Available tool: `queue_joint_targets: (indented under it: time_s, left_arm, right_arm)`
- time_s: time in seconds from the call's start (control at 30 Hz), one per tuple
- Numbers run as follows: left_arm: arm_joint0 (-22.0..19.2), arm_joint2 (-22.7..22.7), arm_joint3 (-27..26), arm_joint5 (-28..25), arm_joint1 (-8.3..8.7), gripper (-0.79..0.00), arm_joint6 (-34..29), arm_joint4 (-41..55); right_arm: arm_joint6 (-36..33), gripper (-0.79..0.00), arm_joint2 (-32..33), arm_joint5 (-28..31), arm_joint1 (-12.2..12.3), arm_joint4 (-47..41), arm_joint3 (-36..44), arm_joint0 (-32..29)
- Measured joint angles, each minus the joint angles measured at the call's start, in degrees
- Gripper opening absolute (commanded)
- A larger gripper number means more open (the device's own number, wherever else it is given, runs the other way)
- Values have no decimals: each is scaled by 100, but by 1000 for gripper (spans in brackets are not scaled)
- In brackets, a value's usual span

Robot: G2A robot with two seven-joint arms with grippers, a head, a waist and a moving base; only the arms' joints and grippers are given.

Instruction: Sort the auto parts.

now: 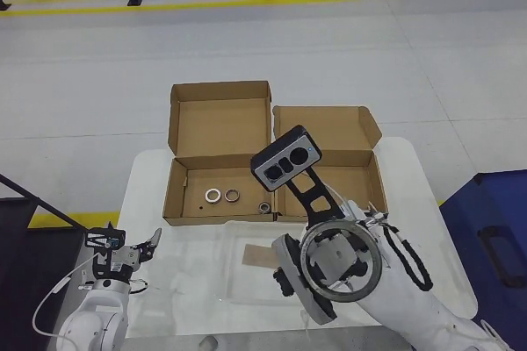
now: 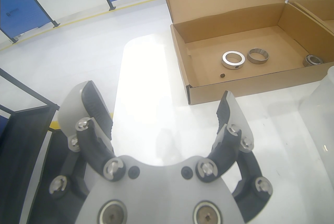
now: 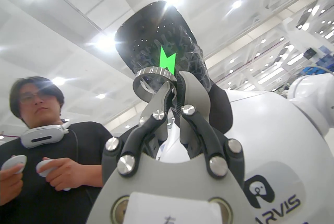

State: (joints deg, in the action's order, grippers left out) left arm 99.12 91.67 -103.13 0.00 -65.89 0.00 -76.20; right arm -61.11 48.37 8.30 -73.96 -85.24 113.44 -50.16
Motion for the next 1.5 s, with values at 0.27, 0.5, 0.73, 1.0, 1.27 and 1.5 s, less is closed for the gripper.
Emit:
queue_joint_targets:
  time_s: [0.27, 0.5, 0.73, 1.0, 1.27, 1.5]
  left_arm:
    - [0, 0, 0, 0, 0, 0, 0, 0]
    - [0, 0, 0, 0, 0, 0, 0, 0]
    - [0, 0, 0, 0, 0, 0, 0, 0]
    - [0, 0, 0, 0, 0, 0, 0, 0]
    - [0, 0, 0, 0, 0, 0, 0, 0]
    - [0, 0, 0, 0, 0, 0, 0, 0]
  right_arm:
    - [414, -785, 246, -1280, 94, 1227, -110, -18]
    - [426, -785, 475, -1427, 146, 2014, -72, 55]
    - [357, -785, 848, -2117, 347, 3461, 402, 352]
    - [-724, -785, 1848, -4046, 737, 6096, 1591, 140]
    - [-701, -785, 2493, -4445, 1032, 5452, 2124, -183]
    - [-707, -785, 2478, -4440, 1028, 5476, 2120, -177]
